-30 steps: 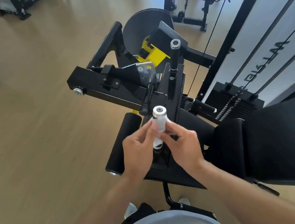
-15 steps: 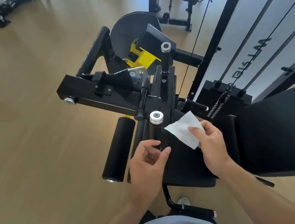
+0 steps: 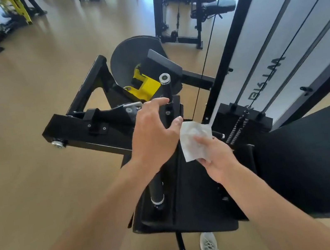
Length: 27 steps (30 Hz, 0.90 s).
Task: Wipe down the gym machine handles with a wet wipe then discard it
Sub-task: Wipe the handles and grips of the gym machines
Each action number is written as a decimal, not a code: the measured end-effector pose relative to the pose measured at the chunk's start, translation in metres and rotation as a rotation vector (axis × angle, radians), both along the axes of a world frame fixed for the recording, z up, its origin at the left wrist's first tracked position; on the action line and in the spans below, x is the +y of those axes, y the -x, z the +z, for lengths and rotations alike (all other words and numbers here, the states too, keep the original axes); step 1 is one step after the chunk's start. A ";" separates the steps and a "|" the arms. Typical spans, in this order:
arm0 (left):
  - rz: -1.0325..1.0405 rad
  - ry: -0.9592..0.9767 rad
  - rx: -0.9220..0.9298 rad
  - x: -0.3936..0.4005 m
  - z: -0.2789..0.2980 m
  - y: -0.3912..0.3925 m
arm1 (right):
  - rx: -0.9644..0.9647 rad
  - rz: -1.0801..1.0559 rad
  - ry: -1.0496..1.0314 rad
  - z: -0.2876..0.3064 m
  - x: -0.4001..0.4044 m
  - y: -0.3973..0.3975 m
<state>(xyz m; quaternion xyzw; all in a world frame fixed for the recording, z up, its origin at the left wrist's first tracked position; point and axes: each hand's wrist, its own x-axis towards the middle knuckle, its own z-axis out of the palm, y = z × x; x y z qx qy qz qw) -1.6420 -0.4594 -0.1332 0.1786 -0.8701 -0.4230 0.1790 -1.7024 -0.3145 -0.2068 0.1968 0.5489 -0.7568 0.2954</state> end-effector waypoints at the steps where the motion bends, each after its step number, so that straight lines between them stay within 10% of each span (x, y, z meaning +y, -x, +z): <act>1: -0.017 0.023 -0.036 0.000 0.004 0.015 | -0.004 -0.023 -0.019 0.003 -0.004 0.017; 9: -0.006 0.252 -0.358 -0.017 -0.001 0.130 | 0.081 0.024 -0.105 0.004 -0.036 0.145; 19: 0.457 -0.187 -0.431 -0.051 -0.008 0.215 | 0.521 0.422 0.135 -0.022 -0.084 0.165; 27: 0.594 0.030 -0.397 -0.057 -0.029 0.232 | 1.217 0.758 -0.286 -0.056 -0.097 0.203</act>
